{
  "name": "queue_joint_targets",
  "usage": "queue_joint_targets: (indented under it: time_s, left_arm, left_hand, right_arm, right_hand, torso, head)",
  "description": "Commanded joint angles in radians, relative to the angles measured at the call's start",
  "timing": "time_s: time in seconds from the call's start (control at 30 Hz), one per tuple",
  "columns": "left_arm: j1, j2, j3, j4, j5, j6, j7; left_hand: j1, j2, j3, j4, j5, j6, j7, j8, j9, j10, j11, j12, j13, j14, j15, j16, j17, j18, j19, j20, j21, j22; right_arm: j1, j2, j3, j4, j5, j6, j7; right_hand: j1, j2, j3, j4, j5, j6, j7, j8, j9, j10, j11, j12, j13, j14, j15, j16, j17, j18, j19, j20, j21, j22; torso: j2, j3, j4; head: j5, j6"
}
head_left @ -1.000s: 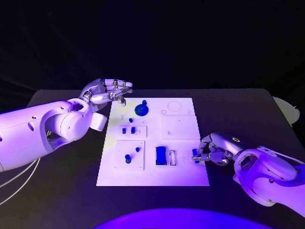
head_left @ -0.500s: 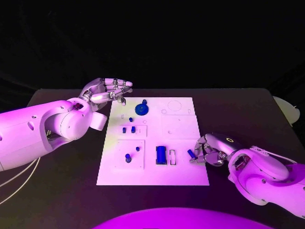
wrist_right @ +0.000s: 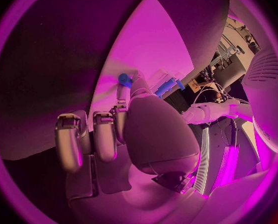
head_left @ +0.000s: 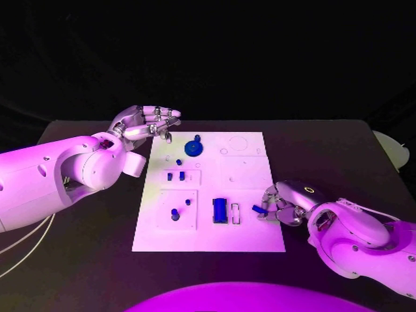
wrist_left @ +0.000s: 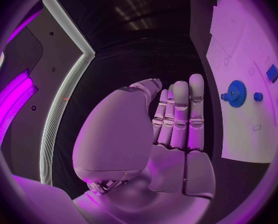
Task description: Assemble the parts on the task board
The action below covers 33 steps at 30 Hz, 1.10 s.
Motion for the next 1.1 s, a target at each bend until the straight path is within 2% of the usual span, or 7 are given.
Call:
queue_joint_targets:
  time_s: [0.03,0.1,0.17,0.2,0.27,0.5,1.1]
  left_arm:
    - [0.000,0.001,0.001,0.003,0.003,0.013,0.006]
    - [0.000,0.000,0.001,0.003,0.003,0.013,0.006]
    - [0.000,0.000,0.001,0.003,0.003,0.013,0.006]
    - [0.000,0.000,0.001,0.003,0.003,0.013,0.006]
    - [0.000,-0.001,0.001,0.004,0.003,0.013,0.006]
    - [0.000,-0.001,0.001,0.004,0.003,0.012,0.005]
    - [0.000,0.002,0.000,0.004,0.003,0.015,0.003]
  left_hand:
    - [-0.011,0.001,0.005,0.001,0.001,-0.006,0.003,-0.002,0.000,-0.004,-0.001,0.005,0.001,-0.003,0.003,0.002,-0.002,0.007,-0.004,0.006,-0.006,-0.001]
    - [-0.011,0.001,0.005,0.001,0.001,-0.006,0.003,-0.002,0.000,-0.004,-0.001,0.005,0.001,-0.003,0.003,0.002,-0.002,0.007,-0.004,0.006,-0.006,-0.001]
    - [-0.011,0.001,0.005,0.001,0.001,-0.006,0.003,-0.002,0.000,-0.004,-0.001,0.005,0.001,-0.003,0.003,0.002,-0.002,0.007,-0.004,0.006,-0.006,-0.001]
    - [-0.011,0.001,0.005,0.001,0.001,-0.006,0.003,-0.002,0.000,-0.004,-0.001,0.005,0.001,-0.003,0.003,0.002,-0.002,0.007,-0.004,0.006,-0.006,-0.001]
    - [-0.011,0.001,0.005,0.001,0.001,-0.006,0.003,-0.002,0.000,-0.004,-0.001,0.005,0.001,-0.003,0.003,0.002,-0.002,0.007,-0.004,0.006,-0.006,-0.001]
    - [-0.012,0.003,0.007,0.001,0.001,-0.007,0.003,-0.001,0.000,-0.005,-0.001,0.006,0.002,-0.003,0.003,0.003,-0.002,0.007,-0.003,0.006,-0.006,-0.001]
    - [-0.010,0.002,0.008,-0.002,0.001,-0.007,0.003,-0.001,0.000,-0.006,-0.001,0.007,0.002,-0.003,0.003,0.003,-0.002,0.007,-0.003,0.006,-0.006,-0.001]
  right_arm:
    - [-0.010,0.003,-0.008,-0.011,-0.011,0.062,-0.035]
    - [-0.010,0.003,-0.008,-0.009,-0.005,0.064,-0.034]
    - [-0.010,0.003,-0.008,-0.005,0.001,0.065,-0.034]
    - [-0.010,0.003,-0.008,-0.003,0.004,0.065,-0.034]
    - [-0.010,0.003,-0.008,0.000,0.007,0.067,-0.034]
    - [-0.009,0.001,-0.008,0.012,0.015,0.048,-0.033]
    - [0.033,0.044,-0.006,0.056,0.137,-0.023,-0.021]
  right_hand:
    - [0.249,0.216,0.084,0.025,0.014,0.009,0.006,-0.014,-0.093,0.007,-0.006,-0.005,-0.078,0.078,0.006,0.004,0.136,-0.014,0.105,0.000,0.004,0.263]
    - [0.237,0.185,0.156,0.048,0.014,0.017,0.010,-0.022,-0.097,0.007,-0.006,-0.005,-0.077,0.078,0.006,0.004,0.136,-0.014,0.105,0.004,0.004,0.263]
    - [0.119,0.043,0.450,0.060,0.005,0.031,0.014,-0.039,-0.098,0.008,-0.006,-0.008,-0.077,0.078,0.018,0.003,0.136,-0.014,0.105,0.006,0.004,0.263]
    - [0.119,0.043,0.450,0.060,0.005,0.031,0.014,-0.039,-0.098,0.008,-0.006,-0.008,-0.077,0.078,0.018,0.003,0.136,-0.014,0.105,0.006,0.004,0.263]
    - [-0.059,-0.076,0.796,0.014,-0.008,0.039,0.015,-0.025,-0.068,0.014,0.004,-0.009,-0.077,0.078,0.013,0.002,0.137,-0.014,0.105,0.011,0.004,0.263]
    - [-0.196,-0.075,0.902,-0.087,-0.015,0.030,0.013,-0.004,-0.030,0.019,0.005,-0.006,-0.074,0.079,0.013,0.002,0.139,-0.014,0.105,0.011,0.004,0.263]
    - [-0.239,-0.096,0.898,-0.114,-0.016,0.028,0.011,0.002,-0.017,0.022,0.003,-0.002,-0.071,0.078,0.012,0.002,0.137,-0.014,0.105,0.010,0.004,0.263]
  torso:
    - [0.000,0.0001,-0.0004]
    - [0.001,0.0006,-0.0004]
    - [0.001,0.0011,-0.0009]
    - [0.001,0.0012,-0.0011]
    - [0.001,0.0013,-0.0016]
    - [0.001,0.0018,-0.0013]
    - [0.001,-0.0009,0.0001]
  head:
    - [0.000,0.002]
    - [0.001,0.001]
    - [0.001,0.002]
    - [0.001,0.002]
    - [0.002,0.002]
    - [0.002,0.000]
    - [-0.002,-0.003]
